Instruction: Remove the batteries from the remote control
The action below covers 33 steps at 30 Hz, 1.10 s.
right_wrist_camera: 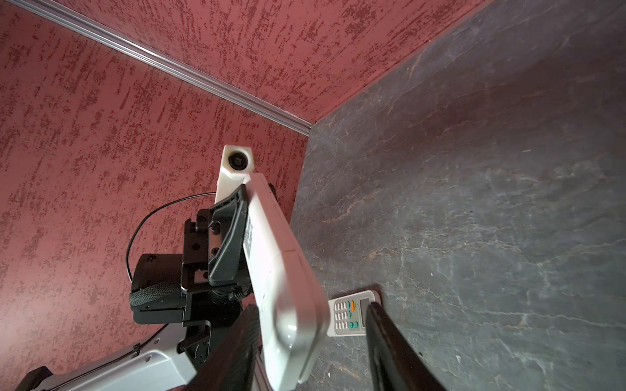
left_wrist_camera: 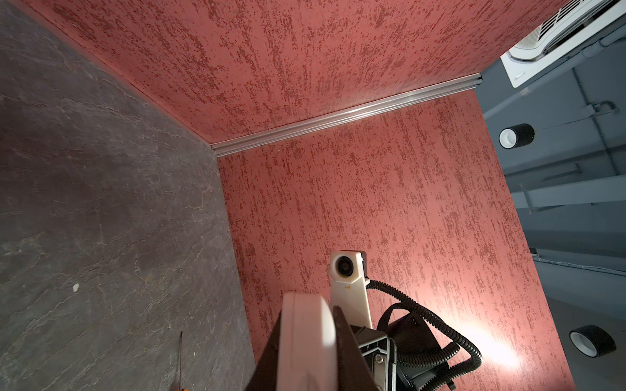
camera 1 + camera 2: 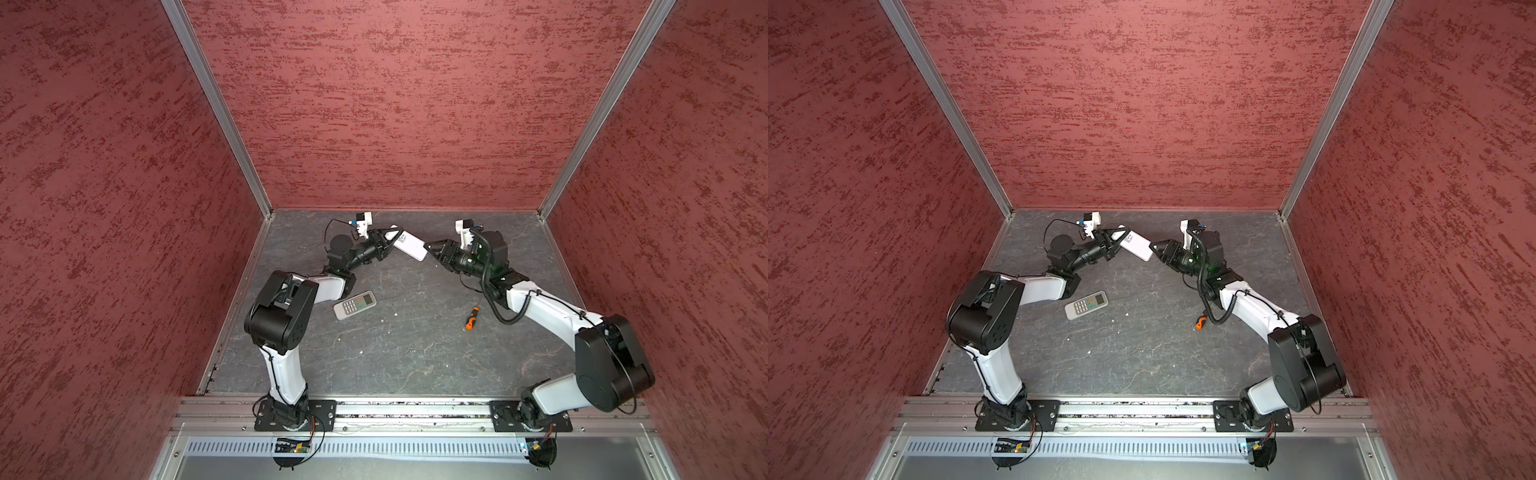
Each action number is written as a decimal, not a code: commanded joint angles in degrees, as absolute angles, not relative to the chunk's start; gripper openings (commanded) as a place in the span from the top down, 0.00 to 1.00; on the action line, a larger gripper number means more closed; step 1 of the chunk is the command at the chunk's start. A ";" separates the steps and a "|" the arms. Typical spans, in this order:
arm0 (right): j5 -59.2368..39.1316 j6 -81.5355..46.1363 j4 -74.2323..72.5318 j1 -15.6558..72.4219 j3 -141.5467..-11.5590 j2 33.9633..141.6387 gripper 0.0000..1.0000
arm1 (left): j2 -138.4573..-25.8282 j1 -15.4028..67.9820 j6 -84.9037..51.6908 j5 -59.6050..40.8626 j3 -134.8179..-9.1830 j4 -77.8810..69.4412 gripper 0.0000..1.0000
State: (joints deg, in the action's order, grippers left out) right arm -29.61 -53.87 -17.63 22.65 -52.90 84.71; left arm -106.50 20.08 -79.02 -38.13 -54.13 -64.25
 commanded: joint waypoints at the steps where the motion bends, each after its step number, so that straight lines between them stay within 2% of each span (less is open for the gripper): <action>1: -27.52 -53.77 -16.83 23.54 -55.83 84.65 0.46 | -105.88 20.56 -77.45 -39.02 -55.63 -64.48 1.00; 8: -27.06 -54.46 -16.01 25.25 -57.61 86.98 0.47 | -106.40 20.75 -77.56 -38.72 -56.33 -64.73 1.00; 16: -27.46 -55.89 -18.44 25.69 -55.93 87.69 0.52 | -106.75 20.78 -78.00 -38.74 -57.00 -64.99 1.00; 22: -27.83 -56.28 -19.88 25.76 -54.95 87.68 0.63 | -107.39 20.66 -79.21 -38.54 -57.07 -66.12 1.00; 33: -28.94 -56.70 -24.42 25.68 -51.83 87.00 0.65 | -106.96 19.86 -81.14 -38.35 -56.75 -66.07 1.00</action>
